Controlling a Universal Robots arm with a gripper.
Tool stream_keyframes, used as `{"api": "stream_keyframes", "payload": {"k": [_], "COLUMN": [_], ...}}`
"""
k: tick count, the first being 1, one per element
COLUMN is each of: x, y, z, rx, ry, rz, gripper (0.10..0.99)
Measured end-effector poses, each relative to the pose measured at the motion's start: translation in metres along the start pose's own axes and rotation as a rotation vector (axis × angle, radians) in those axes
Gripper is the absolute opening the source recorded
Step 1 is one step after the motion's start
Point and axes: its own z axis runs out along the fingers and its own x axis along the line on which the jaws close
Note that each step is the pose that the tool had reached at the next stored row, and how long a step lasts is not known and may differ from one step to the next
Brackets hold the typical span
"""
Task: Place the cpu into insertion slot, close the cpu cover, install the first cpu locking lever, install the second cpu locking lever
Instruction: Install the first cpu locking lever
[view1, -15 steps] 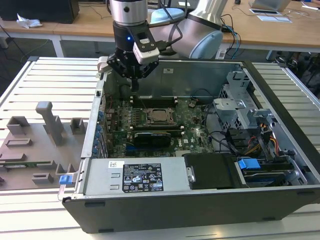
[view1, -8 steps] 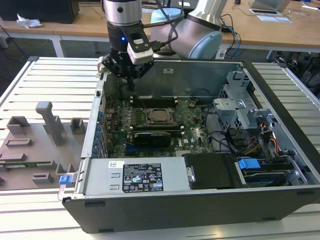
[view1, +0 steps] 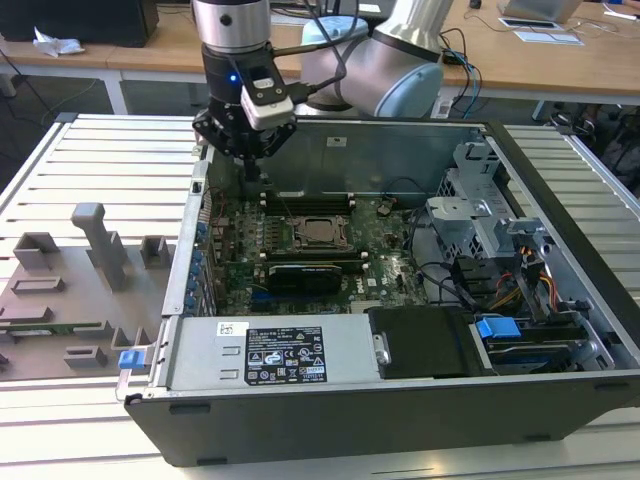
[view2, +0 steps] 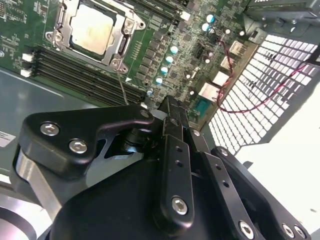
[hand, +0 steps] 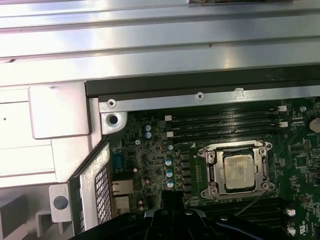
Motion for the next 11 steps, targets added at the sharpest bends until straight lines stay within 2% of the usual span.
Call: {"api": "stream_keyframes", "payload": {"k": [11], "x": [0.0129], "y": [-0.0011], "z": [0.0003], "rx": [0.000], "ry": [0.0000], "rz": [0.000], "gripper": [0.106]}}
